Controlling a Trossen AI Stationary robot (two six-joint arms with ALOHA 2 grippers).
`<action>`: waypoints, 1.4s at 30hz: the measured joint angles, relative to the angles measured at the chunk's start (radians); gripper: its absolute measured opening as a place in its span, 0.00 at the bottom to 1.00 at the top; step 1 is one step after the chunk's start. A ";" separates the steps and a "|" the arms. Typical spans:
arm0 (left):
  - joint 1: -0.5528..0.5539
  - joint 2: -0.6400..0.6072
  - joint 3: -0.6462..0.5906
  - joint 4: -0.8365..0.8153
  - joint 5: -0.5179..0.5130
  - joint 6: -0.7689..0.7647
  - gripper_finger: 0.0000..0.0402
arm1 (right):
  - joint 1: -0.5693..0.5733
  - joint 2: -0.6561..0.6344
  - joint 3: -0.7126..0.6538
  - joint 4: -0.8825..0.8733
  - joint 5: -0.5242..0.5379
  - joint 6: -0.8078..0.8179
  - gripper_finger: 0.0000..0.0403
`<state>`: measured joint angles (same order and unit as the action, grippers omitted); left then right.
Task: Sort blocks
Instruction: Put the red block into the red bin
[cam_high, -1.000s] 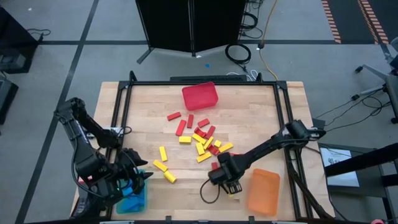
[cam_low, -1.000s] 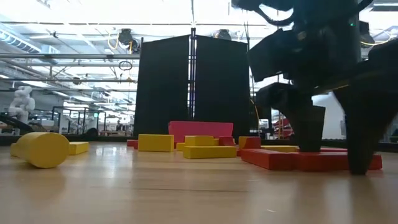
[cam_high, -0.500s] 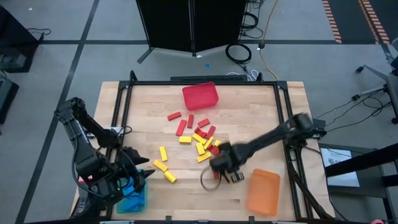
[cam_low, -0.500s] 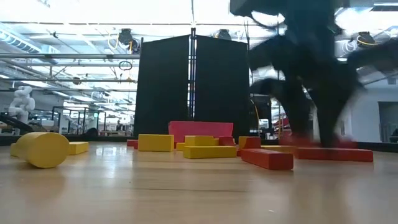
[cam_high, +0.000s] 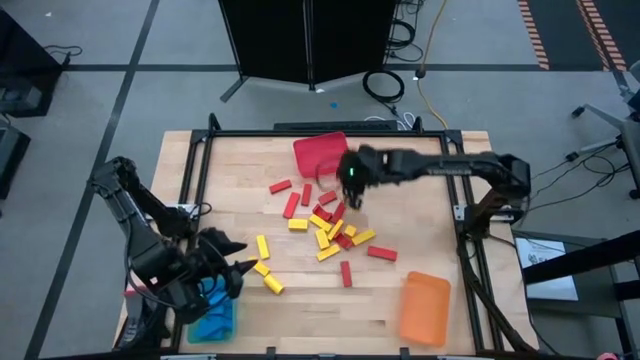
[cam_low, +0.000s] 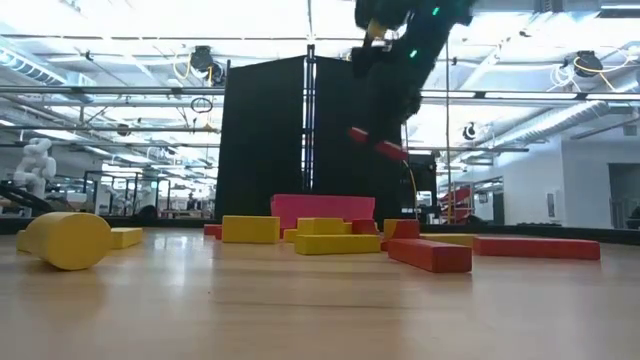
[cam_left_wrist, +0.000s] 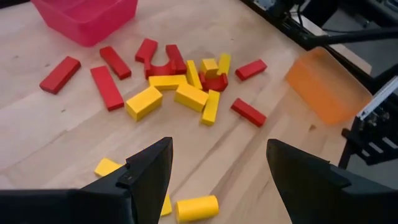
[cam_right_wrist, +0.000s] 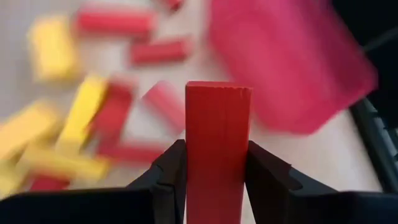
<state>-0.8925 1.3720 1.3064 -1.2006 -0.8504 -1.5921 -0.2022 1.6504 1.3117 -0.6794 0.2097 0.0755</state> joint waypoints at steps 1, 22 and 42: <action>0.006 0.000 0.000 0.001 0.000 0.000 0.66 | -0.034 0.006 0.001 0.036 0.000 0.014 0.26; 0.063 0.000 -0.001 0.018 0.000 0.000 0.66 | -0.274 0.554 0.699 -0.177 -0.108 -0.020 0.26; 0.062 0.000 -0.001 0.013 0.004 0.002 0.66 | -0.281 0.647 0.760 -0.320 -0.103 -0.121 0.79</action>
<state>-0.8307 1.3724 1.3056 -1.1873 -0.8467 -1.5906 -0.4835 2.2974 2.0716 -0.9993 0.1066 -0.0456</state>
